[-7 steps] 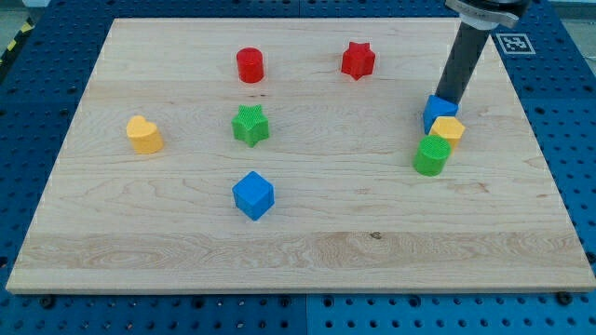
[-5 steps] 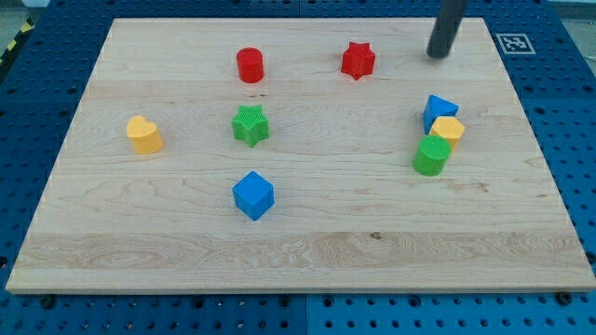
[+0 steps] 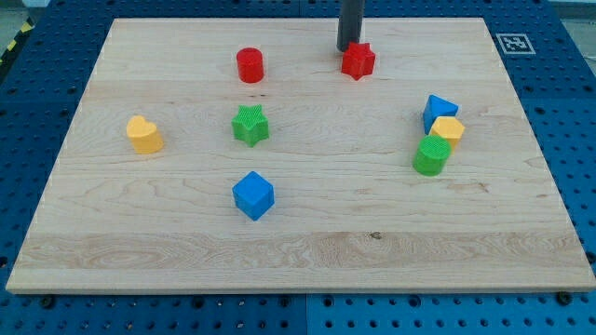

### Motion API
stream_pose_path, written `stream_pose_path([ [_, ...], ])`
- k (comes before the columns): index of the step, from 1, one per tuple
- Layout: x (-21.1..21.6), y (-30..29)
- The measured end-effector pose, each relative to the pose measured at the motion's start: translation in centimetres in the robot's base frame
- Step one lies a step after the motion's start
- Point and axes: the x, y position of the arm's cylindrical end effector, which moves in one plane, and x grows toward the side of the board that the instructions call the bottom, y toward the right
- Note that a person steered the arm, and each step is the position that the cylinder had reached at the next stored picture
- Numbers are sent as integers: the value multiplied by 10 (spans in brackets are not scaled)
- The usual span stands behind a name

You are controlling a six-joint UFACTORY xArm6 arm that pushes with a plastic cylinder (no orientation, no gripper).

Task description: Place the red star close to the blue triangle

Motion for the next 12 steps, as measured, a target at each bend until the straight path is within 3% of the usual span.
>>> stream_pose_path([
  [7, 69, -6],
  [12, 99, 31],
])
